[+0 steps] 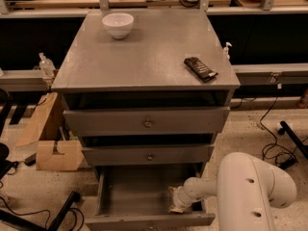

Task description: Open bottom drawer

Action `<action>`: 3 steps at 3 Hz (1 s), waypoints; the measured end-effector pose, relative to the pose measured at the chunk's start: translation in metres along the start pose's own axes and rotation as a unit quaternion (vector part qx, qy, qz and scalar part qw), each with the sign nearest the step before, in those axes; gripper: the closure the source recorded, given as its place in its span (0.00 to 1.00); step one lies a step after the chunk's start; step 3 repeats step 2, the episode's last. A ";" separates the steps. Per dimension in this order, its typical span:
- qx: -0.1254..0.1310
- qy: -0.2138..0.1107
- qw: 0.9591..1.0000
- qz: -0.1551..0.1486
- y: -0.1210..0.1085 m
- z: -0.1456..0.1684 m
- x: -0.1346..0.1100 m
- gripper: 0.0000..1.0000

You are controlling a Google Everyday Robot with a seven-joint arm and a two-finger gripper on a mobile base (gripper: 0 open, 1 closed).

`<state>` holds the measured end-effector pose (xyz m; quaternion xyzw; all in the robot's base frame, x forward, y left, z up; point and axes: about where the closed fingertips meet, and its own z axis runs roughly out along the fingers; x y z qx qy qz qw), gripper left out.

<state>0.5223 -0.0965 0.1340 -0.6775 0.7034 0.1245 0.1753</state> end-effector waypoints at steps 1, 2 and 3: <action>-0.001 0.000 1.000 0.000 0.000 0.001 0.000 0.39; -0.001 0.000 1.000 0.000 0.000 0.001 0.000 0.70; -0.001 0.000 1.000 0.000 0.000 0.001 0.000 0.70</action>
Offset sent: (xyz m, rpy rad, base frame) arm -0.0005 0.0005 -0.0005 0.0003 0.0011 0.0005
